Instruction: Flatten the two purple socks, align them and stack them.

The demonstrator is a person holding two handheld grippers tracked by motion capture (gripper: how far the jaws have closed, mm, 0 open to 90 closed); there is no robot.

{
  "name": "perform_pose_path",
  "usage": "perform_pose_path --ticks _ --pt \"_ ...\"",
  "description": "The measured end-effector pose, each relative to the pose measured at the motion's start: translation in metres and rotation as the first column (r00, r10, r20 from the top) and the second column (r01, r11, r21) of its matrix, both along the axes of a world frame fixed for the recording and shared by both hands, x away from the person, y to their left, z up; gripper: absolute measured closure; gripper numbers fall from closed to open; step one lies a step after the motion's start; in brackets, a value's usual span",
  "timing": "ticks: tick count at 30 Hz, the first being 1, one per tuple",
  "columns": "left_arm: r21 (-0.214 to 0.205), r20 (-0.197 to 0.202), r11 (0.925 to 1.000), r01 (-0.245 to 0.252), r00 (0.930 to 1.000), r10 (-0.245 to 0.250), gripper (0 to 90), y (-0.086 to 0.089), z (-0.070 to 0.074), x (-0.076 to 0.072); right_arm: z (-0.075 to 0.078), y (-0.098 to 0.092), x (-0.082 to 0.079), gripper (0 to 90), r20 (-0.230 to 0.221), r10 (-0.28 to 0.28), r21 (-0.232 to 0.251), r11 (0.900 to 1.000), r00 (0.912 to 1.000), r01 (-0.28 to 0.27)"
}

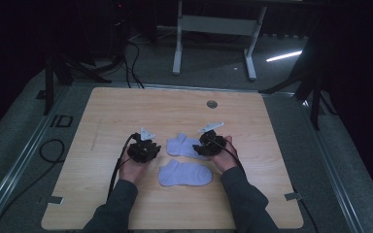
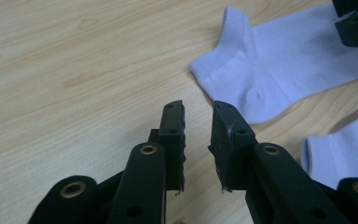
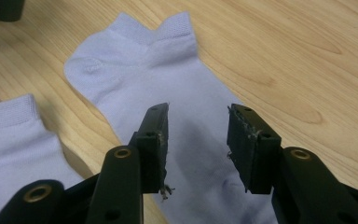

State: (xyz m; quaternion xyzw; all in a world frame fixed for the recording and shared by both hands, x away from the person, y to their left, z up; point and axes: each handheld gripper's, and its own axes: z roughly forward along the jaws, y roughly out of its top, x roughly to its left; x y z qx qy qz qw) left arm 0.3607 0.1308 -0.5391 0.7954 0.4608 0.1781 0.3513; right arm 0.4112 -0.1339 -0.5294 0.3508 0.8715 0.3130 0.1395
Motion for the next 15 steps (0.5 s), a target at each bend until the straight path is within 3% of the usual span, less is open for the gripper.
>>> perform_pose_path --ticks 15 --pt "0.006 0.022 1.0 0.006 0.9997 -0.006 70.6 0.012 0.002 -0.027 -0.002 0.013 0.006 56.6 -0.006 0.031 -0.017 0.9994 0.9995 -0.031"
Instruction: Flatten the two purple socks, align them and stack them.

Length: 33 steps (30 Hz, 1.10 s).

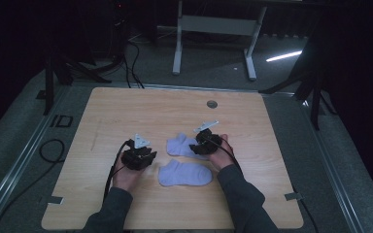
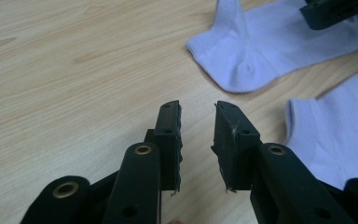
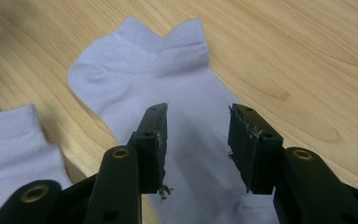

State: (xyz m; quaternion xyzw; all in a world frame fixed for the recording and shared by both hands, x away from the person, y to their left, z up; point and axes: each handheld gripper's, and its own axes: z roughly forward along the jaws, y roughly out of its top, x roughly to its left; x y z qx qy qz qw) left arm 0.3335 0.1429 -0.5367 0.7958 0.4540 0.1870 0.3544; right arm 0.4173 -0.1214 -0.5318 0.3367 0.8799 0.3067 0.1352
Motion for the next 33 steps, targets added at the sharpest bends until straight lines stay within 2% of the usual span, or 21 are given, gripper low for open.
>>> perform_pose_path --ticks 11,14,17,22,26,33 --pt "0.005 0.006 1.0 -0.001 1.0 0.001 70.0 0.009 0.001 -0.014 -0.008 0.017 0.003 56.1 -0.004 0.037 -0.028 0.9989 0.9993 -0.038" --pt "0.006 0.006 1.0 -0.002 1.0 0.002 70.1 0.009 0.0 -0.014 -0.014 0.023 0.005 54.9 -0.024 0.044 -0.043 0.998 0.9987 -0.045" --pt "0.006 0.002 1.0 -0.004 1.0 0.004 70.1 0.01 -0.001 -0.014 -0.016 0.023 0.007 55.6 -0.032 0.041 -0.022 0.9989 0.9986 -0.042" --pt "0.009 -0.003 1.0 -0.004 1.0 0.004 70.1 0.009 -0.002 -0.013 -0.015 0.022 0.007 66.7 -0.038 0.038 -0.016 0.9991 0.9986 -0.038" --pt "0.01 -0.005 0.9999 -0.005 1.0 0.005 70.0 0.008 -0.003 -0.013 -0.015 0.021 0.008 82.8 -0.036 0.031 -0.019 0.9993 0.9989 -0.032" --pt "0.01 -0.003 0.9999 -0.006 1.0 0.007 70.1 0.009 -0.003 -0.014 -0.014 0.019 0.007 84.8 -0.03 0.029 -0.024 0.9992 0.9991 -0.03"
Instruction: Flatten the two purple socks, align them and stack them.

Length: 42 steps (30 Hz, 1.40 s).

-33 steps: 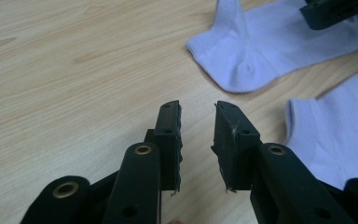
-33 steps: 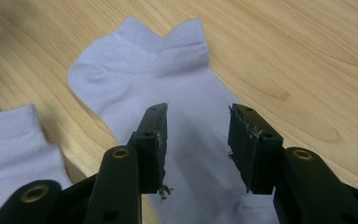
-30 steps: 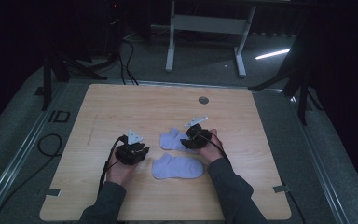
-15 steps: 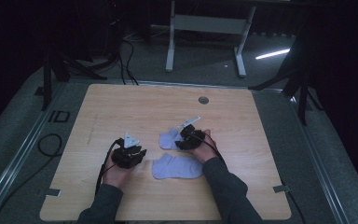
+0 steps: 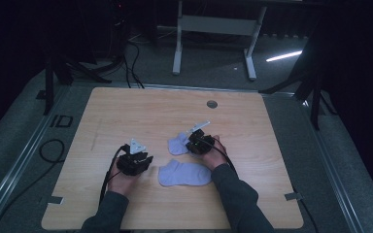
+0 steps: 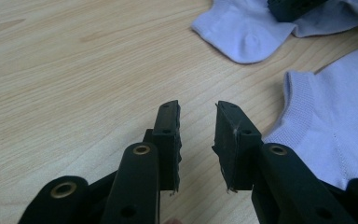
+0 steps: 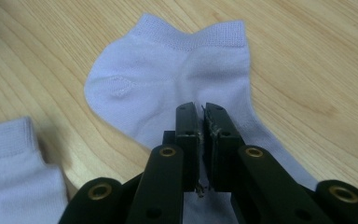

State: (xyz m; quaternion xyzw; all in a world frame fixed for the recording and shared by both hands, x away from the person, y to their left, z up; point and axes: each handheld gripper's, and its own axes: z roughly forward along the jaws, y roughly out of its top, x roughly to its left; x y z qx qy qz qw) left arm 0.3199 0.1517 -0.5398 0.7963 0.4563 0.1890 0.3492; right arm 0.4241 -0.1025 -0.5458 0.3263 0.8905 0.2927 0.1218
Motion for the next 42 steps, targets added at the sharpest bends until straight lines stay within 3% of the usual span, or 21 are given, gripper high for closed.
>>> perform_pose_path --ticks 9,21,30,36,42 --pt "-0.002 0.003 1.0 -0.006 1.0 0.006 70.1 0.002 0.001 0.0 0.02 -0.017 -0.013 84.8 0.042 -0.009 0.048 0.9988 0.9991 0.007" --pt "0.001 0.005 0.9999 -0.01 0.9999 0.01 70.1 0.003 0.001 0.0 0.04 -0.027 -0.028 84.8 0.09 -0.002 0.077 0.997 0.9959 -0.005" --pt "-0.007 0.026 0.9999 -0.008 0.9996 0.009 70.1 0.002 0.005 -0.004 0.06 -0.026 -0.049 84.6 0.13 0.024 0.093 0.995 0.9912 -0.036" --pt "-0.02 0.046 0.9998 -0.009 0.9989 0.01 70.1 0.002 0.011 -0.009 0.073 -0.017 -0.072 84.3 0.153 0.068 0.076 0.9939 0.9859 -0.08" --pt "-0.032 0.066 0.9995 -0.007 0.9977 0.009 70.1 0.001 0.016 -0.012 0.076 -0.007 -0.086 84.1 0.155 0.104 0.074 0.9904 0.9824 -0.117"
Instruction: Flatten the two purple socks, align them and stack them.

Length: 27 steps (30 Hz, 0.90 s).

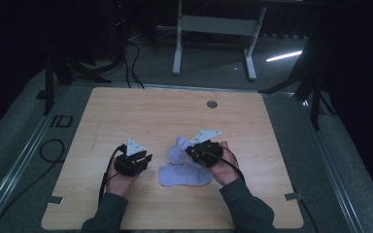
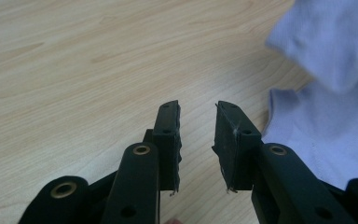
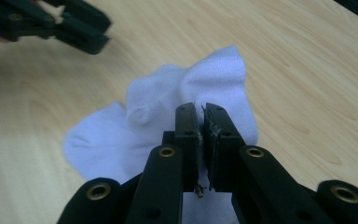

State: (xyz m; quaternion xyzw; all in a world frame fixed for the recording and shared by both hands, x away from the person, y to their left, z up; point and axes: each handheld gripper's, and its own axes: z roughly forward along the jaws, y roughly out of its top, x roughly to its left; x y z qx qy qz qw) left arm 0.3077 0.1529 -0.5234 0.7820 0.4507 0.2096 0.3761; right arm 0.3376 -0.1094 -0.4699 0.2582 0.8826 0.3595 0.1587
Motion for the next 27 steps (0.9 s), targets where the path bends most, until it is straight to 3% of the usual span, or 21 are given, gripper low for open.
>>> perform_pose_path --ticks 10,17,27 --pt "-0.01 0.03 0.9993 0.036 0.9989 -0.036 71.1 -0.007 0.011 -0.011 -0.014 0.012 -0.017 84.0 -0.058 0.032 0.01 0.9994 0.9978 -0.032" --pt "-0.018 0.04 0.9969 0.077 0.9963 -0.076 74.4 -0.014 0.017 -0.023 -0.018 0.015 -0.024 84.0 -0.074 0.038 0.019 0.9991 0.9966 -0.036" --pt "-0.007 0.008 0.9898 0.143 0.9898 -0.143 80.6 -0.031 0.008 -0.034 -0.028 0.024 -0.029 84.1 -0.1 0.041 0.015 0.9991 0.9942 -0.04"
